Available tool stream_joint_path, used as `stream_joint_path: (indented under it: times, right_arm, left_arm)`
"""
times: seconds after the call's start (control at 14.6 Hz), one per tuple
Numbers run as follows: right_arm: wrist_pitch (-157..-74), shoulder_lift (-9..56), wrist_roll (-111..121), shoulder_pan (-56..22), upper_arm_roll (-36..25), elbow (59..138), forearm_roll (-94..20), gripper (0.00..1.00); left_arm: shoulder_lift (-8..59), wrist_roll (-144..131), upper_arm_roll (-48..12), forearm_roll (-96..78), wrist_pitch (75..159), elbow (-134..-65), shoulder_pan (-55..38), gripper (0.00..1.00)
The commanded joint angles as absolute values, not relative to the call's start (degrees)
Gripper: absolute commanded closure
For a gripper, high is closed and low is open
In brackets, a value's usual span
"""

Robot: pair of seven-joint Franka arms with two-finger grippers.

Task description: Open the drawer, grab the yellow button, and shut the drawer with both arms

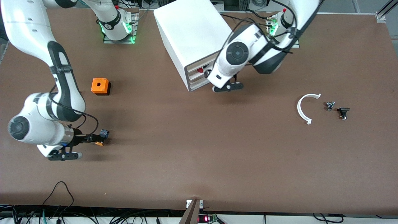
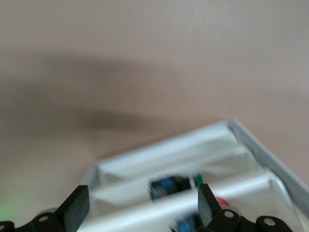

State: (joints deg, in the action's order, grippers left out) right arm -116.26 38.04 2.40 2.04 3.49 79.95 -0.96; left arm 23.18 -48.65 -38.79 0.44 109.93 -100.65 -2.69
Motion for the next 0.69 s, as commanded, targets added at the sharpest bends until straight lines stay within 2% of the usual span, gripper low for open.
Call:
stream_joint_path:
  times: [0.0, 0.21, 0.48, 0.62]
  right_arm:
    - [-110.0, 30.6, -2.3, 1.8, 4.0, 81.8, 3.3, 0.00]
    - [-103.0, 23.5, -3.4, 1.8, 4.2, 81.7, 4.5, 0.00]
    - [-97.7, 17.4, -3.6, 1.8, 4.4, 81.6, 4.0, 0.00]
    - [-95.8, 14.7, -6.5, 1.8, 4.7, 81.9, 4.4, 0.00]
  left_arm:
    - [22.8, -39.4, -39.0, 4.6, 102.1, -94.0, 1.5, 0.01]
    - [21.6, -32.9, -39.0, 11.1, 93.0, -88.4, 5.5, 0.01]
    - [20.2, -14.5, -38.4, 13.1, 91.8, -83.6, 13.4, 0.01]
    - [16.8, -6.0, -31.2, 12.6, 91.9, -83.9, 12.2, 0.00]
